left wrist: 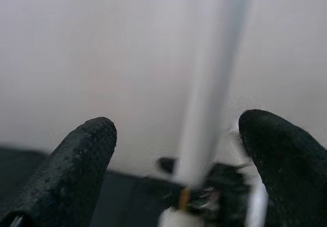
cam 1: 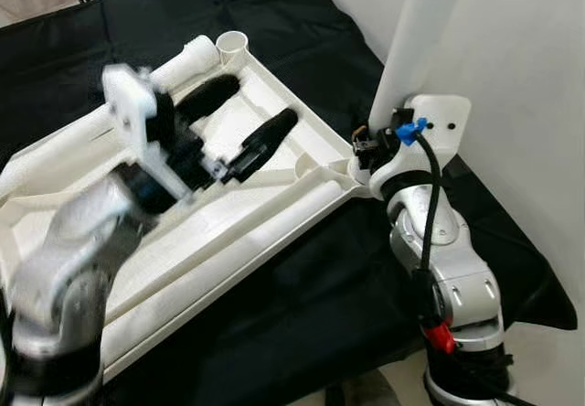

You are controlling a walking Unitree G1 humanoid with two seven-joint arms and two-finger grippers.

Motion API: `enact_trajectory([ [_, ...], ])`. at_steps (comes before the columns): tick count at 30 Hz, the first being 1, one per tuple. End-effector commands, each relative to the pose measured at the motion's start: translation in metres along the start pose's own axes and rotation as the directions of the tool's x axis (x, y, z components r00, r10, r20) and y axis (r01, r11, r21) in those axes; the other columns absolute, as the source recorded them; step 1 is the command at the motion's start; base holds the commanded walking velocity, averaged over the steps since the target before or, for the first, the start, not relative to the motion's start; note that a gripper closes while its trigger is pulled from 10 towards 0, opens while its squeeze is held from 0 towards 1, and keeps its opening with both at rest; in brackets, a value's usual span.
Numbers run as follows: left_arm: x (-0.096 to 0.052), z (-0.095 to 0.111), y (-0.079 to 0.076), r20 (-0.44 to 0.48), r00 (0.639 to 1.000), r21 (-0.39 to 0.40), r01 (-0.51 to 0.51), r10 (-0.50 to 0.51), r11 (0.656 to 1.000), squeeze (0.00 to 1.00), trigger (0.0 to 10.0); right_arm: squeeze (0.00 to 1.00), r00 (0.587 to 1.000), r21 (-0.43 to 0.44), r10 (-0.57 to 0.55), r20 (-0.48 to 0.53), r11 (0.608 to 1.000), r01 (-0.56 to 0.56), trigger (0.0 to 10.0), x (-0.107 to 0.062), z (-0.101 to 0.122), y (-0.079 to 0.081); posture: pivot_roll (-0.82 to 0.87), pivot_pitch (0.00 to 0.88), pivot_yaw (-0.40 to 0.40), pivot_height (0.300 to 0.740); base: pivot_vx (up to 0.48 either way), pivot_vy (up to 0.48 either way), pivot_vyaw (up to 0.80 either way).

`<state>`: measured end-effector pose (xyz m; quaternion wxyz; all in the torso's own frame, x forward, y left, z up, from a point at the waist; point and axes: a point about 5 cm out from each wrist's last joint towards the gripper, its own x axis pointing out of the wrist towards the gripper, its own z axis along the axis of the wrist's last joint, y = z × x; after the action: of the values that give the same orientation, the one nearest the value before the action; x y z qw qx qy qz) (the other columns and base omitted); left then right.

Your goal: Building children table

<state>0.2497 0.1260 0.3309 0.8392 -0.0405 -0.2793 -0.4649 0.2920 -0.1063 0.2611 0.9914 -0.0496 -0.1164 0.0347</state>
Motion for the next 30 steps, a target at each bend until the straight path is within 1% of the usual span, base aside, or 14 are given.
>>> enact_trajectory([
  [1,0.015,0.002,-0.001,0.021,0.990,-0.061,0.143,-0.142,0.988,0.00,10.0,0.00,0.992,0.008,0.000,-0.126,1.000,0.001,10.0,-0.002,-0.023,0.003,0.00,0.264,0.027,0.740,0.000,0.000,0.00],
  [4,0.047,0.010,0.002,0.054,0.959,-0.073,0.282,-0.278,0.957,0.00,10.0,0.00,0.993,0.017,0.005,-0.118,1.000,-0.003,10.0,-0.001,-0.021,0.006,0.00,0.260,0.029,0.740,0.000,0.000,0.00],
  [6,0.047,0.010,0.002,0.054,0.959,-0.073,0.282,-0.278,0.957,0.00,10.0,0.00,0.993,0.017,0.005,-0.118,1.000,-0.003,10.0,-0.001,-0.021,0.006,0.00,0.260,0.029,0.740,0.000,0.000,0.00],
  [8,0.064,0.013,0.006,0.042,0.943,-0.070,0.332,-0.330,0.941,0.00,10.0,0.00,0.993,0.022,0.006,-0.115,1.000,-0.004,10.0,0.000,-0.020,0.008,0.00,0.258,0.033,0.740,0.000,0.000,0.00],
  [9,0.064,0.013,0.006,0.042,0.943,-0.070,0.332,-0.330,0.941,0.00,10.0,0.00,0.993,0.022,0.006,-0.115,1.000,-0.004,10.0,0.000,-0.020,0.008,0.00,0.258,0.033,0.740,0.000,0.000,0.00],
  [10,0.081,0.014,0.010,0.031,0.933,-0.065,0.361,-0.359,0.930,0.00,10.0,0.00,0.994,0.024,0.007,-0.113,1.000,-0.005,10.0,0.000,-0.019,0.009,0.01,0.258,0.034,0.740,0.000,0.000,0.00],
  [13,0.089,0.015,0.013,0.024,0.930,-0.062,0.367,-0.366,0.928,0.00,10.0,0.00,0.994,0.025,0.008,-0.113,1.000,-0.005,10.0,0.001,-0.019,0.009,0.01,0.258,0.034,0.740,0.000,0.000,0.00],
  [14,0.106,0.012,0.020,-0.012,0.931,-0.036,0.363,-0.364,0.931,0.00,10.0,0.00,0.994,0.028,0.008,-0.112,1.000,-0.005,10.0,0.001,-0.019,0.009,0.01,0.259,0.035,0.740,0.000,0.000,0.00],
  [20,0.123,0.007,0.024,-0.052,0.938,-0.010,0.343,-0.343,0.939,0.00,10.0,0.00,0.994,0.032,0.009,-0.110,0.999,-0.005,10.0,0.001,-0.018,0.011,0.01,0.257,0.039,0.740,0.000,0.000,0.00],
  [25,0.138,0.009,0.021,-0.054,0.926,-0.017,0.373,-0.374,0.928,0.00,10.0,0.00,0.994,0.034,0.009,-0.106,0.999,-0.005,10.0,0.001,-0.017,0.011,0.01,0.257,0.042,0.740,0.000,0.000,0.00],
  [26,0.142,0.009,0.018,-0.058,0.915,-0.029,0.397,-0.398,0.917,0.00,3.2,0.00,0.995,0.034,0.007,-0.104,0.999,-0.004,10.0,0.002,-0.017,0.011,0.01,0.261,0.045,0.740,0.000,0.000,0.00],
  [27,0.142,0.009,0.018,-0.058,0.915,-0.029,0.397,-0.398,0.917,0.00,3.2,0.00,0.995,0.034,0.007,-0.104,0.999,-0.004,10.0,0.002,-0.017,0.011,0.01,0.261,0.045,0.740,0.000,0.000,0.00],
  [28,0.148,0.007,0.014,-0.069,0.896,-0.043,0.437,-0.439,0.898,0.00,0.0,0.00,0.995,0.034,0.004,-0.101,0.999,-0.001,10.0,0.003,-0.016,0.010,0.01,0.261,0.045,0.740,0.000,0.000,0.00],
  [30,0.150,0.006,0.012,-0.074,0.884,-0.049,0.459,-0.461,0.887,0.00,0.0,0.00,0.995,0.034,0.003,-0.100,0.999,0.000,10.0,0.003,-0.016,0.010,0.01,0.261,0.045,0.740,0.000,0.000,0.00],
])
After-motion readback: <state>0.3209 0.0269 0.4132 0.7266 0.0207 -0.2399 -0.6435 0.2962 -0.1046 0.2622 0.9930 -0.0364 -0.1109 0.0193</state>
